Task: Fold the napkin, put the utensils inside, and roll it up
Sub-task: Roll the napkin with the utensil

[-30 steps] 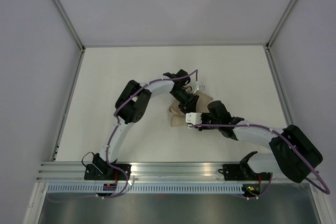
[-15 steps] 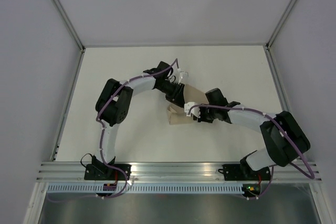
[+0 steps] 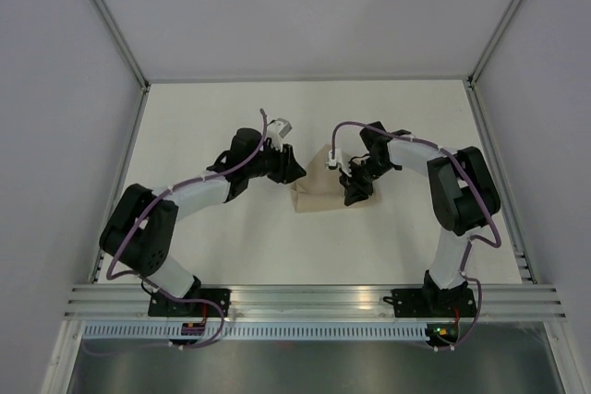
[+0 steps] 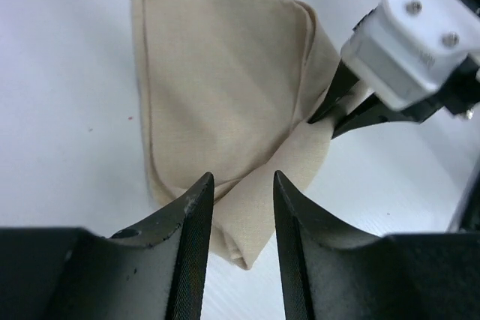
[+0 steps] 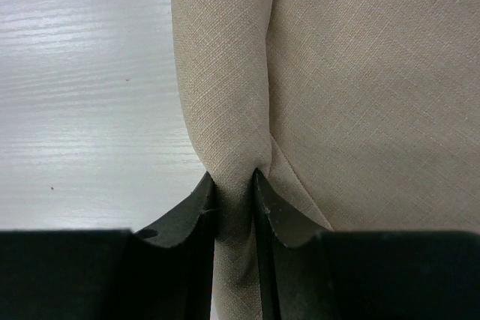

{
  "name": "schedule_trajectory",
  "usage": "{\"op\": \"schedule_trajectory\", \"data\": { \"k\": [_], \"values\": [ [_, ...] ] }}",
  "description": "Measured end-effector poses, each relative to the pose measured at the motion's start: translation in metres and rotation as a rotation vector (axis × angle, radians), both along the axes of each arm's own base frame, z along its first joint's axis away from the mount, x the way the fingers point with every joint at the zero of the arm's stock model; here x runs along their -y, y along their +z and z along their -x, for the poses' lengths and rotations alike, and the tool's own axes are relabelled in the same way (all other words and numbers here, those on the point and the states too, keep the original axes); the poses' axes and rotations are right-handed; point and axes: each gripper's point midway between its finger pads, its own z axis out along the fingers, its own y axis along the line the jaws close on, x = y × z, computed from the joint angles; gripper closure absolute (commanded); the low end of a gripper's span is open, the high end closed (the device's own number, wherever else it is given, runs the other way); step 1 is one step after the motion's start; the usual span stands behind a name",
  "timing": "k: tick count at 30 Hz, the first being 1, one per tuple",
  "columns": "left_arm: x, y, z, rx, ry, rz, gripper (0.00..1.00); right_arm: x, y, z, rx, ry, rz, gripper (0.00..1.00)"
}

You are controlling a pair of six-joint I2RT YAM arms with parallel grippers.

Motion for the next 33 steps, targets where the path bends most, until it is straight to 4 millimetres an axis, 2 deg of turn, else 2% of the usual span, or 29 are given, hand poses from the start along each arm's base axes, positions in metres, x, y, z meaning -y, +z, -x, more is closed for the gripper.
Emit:
{"op": "schedule_trajectory", "data": {
  "k": [3,5,10,14,17,21,28,29,33],
  "values": [
    [-0.011,-0.003,0.008,0.069,0.053,-0.003,0.55,0.000,0.000,0.000,-0.046,-0.005,-0.008,0.80],
    [-0.009,-0.001,0.014,0.130,0.064,-0.014,0.55,0.000,0.000,-0.001,-0.071,-0.010,-0.011,0.80],
    [0.030,0.010,0.044,0.345,-0.064,-0.088,0.53,0.000,-0.001,-0.002,-0.124,-0.022,-0.015,0.80],
    [0.062,0.008,0.066,0.478,-0.185,-0.172,0.52,0.000,-0.001,-0.002,-0.174,-0.038,-0.015,0.80],
    [0.082,-0.004,0.069,0.545,-0.251,-0.249,0.52,0.000,0.000,-0.003,-0.204,-0.046,-0.017,0.80],
    [0.098,-0.029,0.071,0.591,-0.336,-0.359,0.51,0.000,0.000,-0.003,-0.223,-0.052,-0.021,0.80],
    [0.100,-0.071,0.070,0.610,-0.430,-0.503,0.47,0.000,0.000,-0.003,-0.240,-0.054,-0.019,0.80],
    [0.099,-0.075,0.068,0.613,-0.431,-0.518,0.38,0.000,0.000,-0.003,-0.241,-0.054,-0.019,0.80],
    [0.100,-0.082,0.061,0.628,-0.433,-0.554,0.39,0.000,0.000,-0.003,-0.247,-0.056,-0.017,0.80]
  ]
}}
